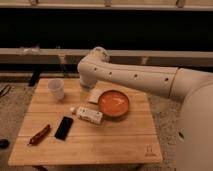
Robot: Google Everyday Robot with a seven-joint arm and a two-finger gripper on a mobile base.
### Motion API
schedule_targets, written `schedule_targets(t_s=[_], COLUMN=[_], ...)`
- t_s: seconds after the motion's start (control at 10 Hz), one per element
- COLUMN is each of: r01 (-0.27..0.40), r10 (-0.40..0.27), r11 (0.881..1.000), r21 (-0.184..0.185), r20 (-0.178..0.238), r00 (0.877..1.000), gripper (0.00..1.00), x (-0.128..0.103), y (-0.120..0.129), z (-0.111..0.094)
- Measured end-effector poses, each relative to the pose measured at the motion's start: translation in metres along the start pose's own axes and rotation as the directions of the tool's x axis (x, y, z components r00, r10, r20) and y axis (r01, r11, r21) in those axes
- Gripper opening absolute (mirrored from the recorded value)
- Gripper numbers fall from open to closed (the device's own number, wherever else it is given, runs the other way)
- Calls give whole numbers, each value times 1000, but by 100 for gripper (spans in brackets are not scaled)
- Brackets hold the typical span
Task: Place the bottle in the ceramic bowl
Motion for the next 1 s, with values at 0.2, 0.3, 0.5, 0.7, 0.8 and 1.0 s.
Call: schedule_targets(t_s=[0.2, 0.3, 0.5, 0.7, 0.8, 1.0], r01=[46, 49, 58, 69, 64, 25], r10=[-47, -50, -61, -76, -75, -43], r11=[996, 991, 974, 963, 958, 958], r21=[-76, -127, -219, -261, -278, -287], r20=[-10, -8, -5, -16, -28, -56], r00=[999, 999, 998, 997, 997, 998], gripper=[80, 80, 80, 80, 80, 80], x=[-12, -18, -31, -35, -33, -20], y=[38, 58, 92, 102, 103, 92], z=[30, 47, 76, 96, 108, 124])
